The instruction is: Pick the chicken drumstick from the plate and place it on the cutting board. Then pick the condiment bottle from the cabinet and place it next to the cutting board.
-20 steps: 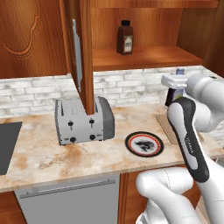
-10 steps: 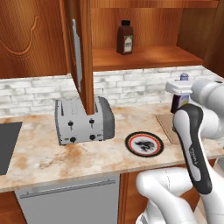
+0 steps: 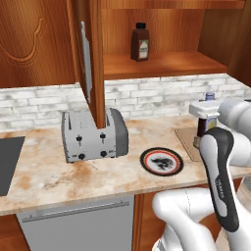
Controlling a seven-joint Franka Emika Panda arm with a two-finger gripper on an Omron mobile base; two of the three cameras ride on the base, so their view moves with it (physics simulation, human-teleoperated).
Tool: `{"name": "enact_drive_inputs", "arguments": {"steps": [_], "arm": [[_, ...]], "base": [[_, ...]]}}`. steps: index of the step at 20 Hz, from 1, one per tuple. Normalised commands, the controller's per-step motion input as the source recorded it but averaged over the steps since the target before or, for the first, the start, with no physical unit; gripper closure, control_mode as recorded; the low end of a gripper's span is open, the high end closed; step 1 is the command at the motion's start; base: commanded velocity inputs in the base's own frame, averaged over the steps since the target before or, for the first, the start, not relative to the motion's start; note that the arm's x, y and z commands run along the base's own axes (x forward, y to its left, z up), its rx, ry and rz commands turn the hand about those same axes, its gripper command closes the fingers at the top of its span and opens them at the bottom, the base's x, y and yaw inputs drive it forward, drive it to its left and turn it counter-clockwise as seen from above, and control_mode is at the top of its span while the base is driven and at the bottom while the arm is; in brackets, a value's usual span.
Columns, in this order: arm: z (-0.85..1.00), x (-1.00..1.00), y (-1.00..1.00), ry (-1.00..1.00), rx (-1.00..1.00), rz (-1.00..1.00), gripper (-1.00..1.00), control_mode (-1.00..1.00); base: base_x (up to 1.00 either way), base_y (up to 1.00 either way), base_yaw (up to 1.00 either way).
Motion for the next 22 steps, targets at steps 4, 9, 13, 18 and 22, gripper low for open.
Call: {"name": "enact_drive_inputs", "arguments": {"steps": [4, 9, 13, 18, 22], "arm": [[-0.40, -0.02, 0.00, 0.00, -0.03, 0.00, 1.00, -1.00], [-0.35, 0.00, -0.01, -0.01, 0.00, 0.00, 1.00, -1.00], [-0.28, 0.01, -0.08, -0.01, 0.00, 0.00, 1.00, -1.00], [-0.34, 0.00, -0.06, -0.05, 0.00, 0.00, 1.00, -1.00], [-0.39, 0.00, -0.02, -0.09, 0.00, 0.01, 1.00, -1.00]], "base": [[0.00, 0.00, 0.00], [0.00, 0.00, 0.00], [0.00, 0.00, 0.00], [0.00, 0.00, 0.00], [0.00, 0.00, 0.00]]}}
